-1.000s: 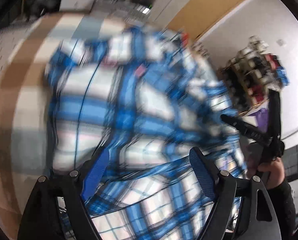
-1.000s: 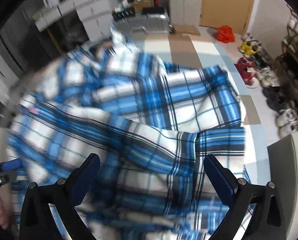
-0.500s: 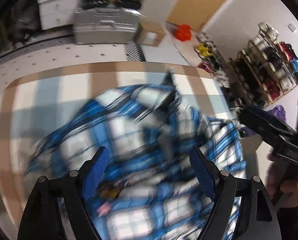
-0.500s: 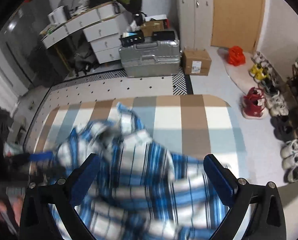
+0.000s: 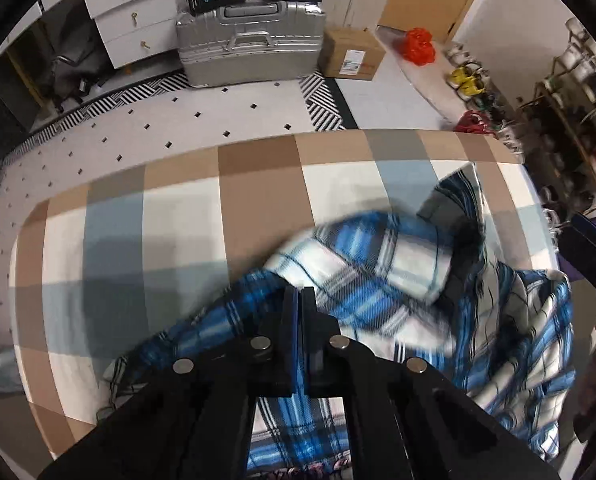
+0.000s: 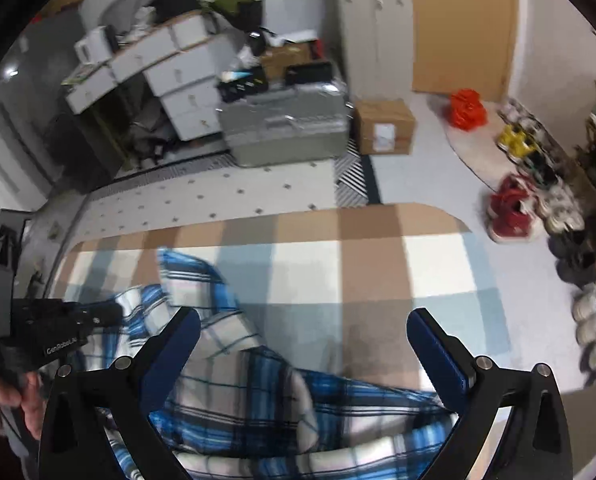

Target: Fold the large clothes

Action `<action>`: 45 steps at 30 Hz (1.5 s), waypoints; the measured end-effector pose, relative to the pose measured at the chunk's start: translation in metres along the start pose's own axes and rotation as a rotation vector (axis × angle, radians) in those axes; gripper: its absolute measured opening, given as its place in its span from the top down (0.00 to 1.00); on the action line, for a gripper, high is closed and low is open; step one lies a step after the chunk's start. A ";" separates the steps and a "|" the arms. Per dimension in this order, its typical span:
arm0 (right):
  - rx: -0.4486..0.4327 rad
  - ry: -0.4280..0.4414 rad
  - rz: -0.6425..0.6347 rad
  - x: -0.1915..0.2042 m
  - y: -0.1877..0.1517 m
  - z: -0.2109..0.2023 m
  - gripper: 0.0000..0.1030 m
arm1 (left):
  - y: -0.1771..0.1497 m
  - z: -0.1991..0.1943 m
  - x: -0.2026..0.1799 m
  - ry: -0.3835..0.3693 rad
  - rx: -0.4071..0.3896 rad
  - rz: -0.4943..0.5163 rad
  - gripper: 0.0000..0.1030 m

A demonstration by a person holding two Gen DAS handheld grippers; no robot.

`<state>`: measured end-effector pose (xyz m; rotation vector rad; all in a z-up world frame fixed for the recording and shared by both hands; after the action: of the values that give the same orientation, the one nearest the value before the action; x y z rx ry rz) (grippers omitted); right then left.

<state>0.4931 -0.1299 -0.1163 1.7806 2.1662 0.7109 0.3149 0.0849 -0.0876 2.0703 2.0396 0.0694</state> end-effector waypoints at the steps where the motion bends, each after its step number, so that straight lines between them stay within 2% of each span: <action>1: -0.006 0.000 -0.006 0.003 0.000 -0.001 0.00 | 0.000 0.000 0.000 0.012 -0.005 0.000 1.00; 2: -0.010 0.009 -0.010 0.007 0.000 -0.002 0.00 | -0.002 -0.002 0.001 0.000 -0.012 -0.003 1.00; 4: -0.006 0.038 -0.009 0.015 0.000 -0.003 0.00 | 0.002 -0.013 -0.004 -0.071 -0.055 -0.020 1.00; 6: -0.022 0.057 -0.014 0.022 -0.001 -0.006 0.00 | 0.006 -0.031 -0.017 -0.198 -0.113 -0.015 1.00; 7: -0.030 0.055 -0.015 0.023 -0.001 -0.007 0.00 | 0.008 -0.035 -0.022 -0.229 -0.118 -0.007 0.98; 8: -0.037 0.048 -0.016 0.023 -0.001 -0.008 0.00 | 0.009 -0.037 -0.030 -0.244 -0.112 0.012 0.91; 9: -0.047 0.036 -0.011 0.020 0.000 -0.009 0.00 | 0.010 -0.037 -0.041 -0.225 -0.095 0.038 0.63; 10: -0.054 0.026 -0.003 0.017 0.000 -0.010 0.00 | 0.016 -0.031 -0.049 -0.201 -0.085 0.047 0.24; 11: -0.064 0.023 0.011 0.011 0.000 -0.012 0.00 | 0.016 -0.028 -0.059 -0.174 -0.073 0.064 0.15; 12: -0.075 0.025 0.030 0.003 0.000 -0.015 0.00 | 0.018 -0.026 -0.068 -0.158 -0.077 0.093 0.14; 15: -0.098 0.008 0.049 -0.014 -0.002 -0.022 0.00 | 0.026 -0.014 -0.079 -0.020 -0.089 0.160 0.14; 18: -0.133 -0.006 0.032 -0.028 -0.005 -0.034 0.00 | 0.032 0.011 -0.080 0.135 -0.038 0.197 0.14; 20: -0.144 0.002 0.022 -0.034 -0.008 -0.039 0.00 | 0.034 0.019 -0.075 0.201 -0.035 0.200 0.14; 21: -0.145 -0.004 0.011 -0.037 -0.010 -0.040 0.00 | 0.036 0.023 -0.074 0.214 -0.031 0.200 0.14; 23: -0.135 -0.010 0.006 -0.041 -0.013 -0.038 0.00 | 0.034 0.024 -0.075 0.181 -0.022 0.212 0.14; 24: -0.131 -0.002 0.008 -0.044 -0.015 -0.037 0.00 | 0.035 0.029 -0.078 0.193 -0.010 0.229 0.14; 28: -0.119 -0.004 0.002 -0.049 -0.024 -0.033 0.00 | 0.037 0.037 -0.077 0.358 -0.010 0.300 0.14; 29: -0.113 -0.002 -0.004 -0.050 -0.026 -0.033 0.00 | 0.038 0.038 -0.074 0.359 -0.002 0.296 0.15; 30: -0.109 -0.004 -0.008 -0.050 -0.028 -0.032 0.00 | 0.039 0.038 -0.068 0.324 0.004 0.273 0.17; 32: -0.103 -0.014 -0.028 -0.050 -0.031 -0.032 0.00 | 0.041 0.032 -0.054 0.275 0.006 0.216 0.37; 34: -0.098 -0.029 -0.039 -0.049 -0.033 -0.031 0.00 | 0.040 0.029 -0.046 0.250 0.011 0.184 0.86; 35: -0.098 -0.022 -0.038 -0.049 -0.034 -0.031 0.00 | 0.040 0.025 -0.036 0.251 0.007 0.170 0.94; 38: -0.092 -0.032 -0.047 -0.045 -0.037 -0.033 0.00 | 0.029 0.009 -0.021 0.155 -0.052 0.089 0.95; 41: -0.089 -0.030 -0.066 -0.036 -0.039 -0.035 0.00 | 0.015 -0.012 -0.012 0.111 -0.135 0.054 0.98; 43: -0.089 -0.026 -0.077 -0.025 -0.038 -0.038 0.00 | 0.004 -0.024 -0.011 0.104 -0.169 0.054 0.98; 45: -0.090 -0.017 -0.083 -0.015 -0.034 -0.040 0.00 | -0.009 -0.033 -0.006 0.054 -0.176 0.017 0.99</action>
<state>0.4482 -0.1579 -0.1015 1.6365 2.1476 0.7575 0.2993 0.0831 -0.0568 1.9983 1.9680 0.3003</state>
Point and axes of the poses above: each gripper's, at about its wrist camera, not at the fingertips, and z roughly the way its jaws point, x to its left, y to its top, the point moved 4 cm from there along z, roughly the way its jaws point, and after that the axes turned 7 degrees about x, right-handed, at the moved point
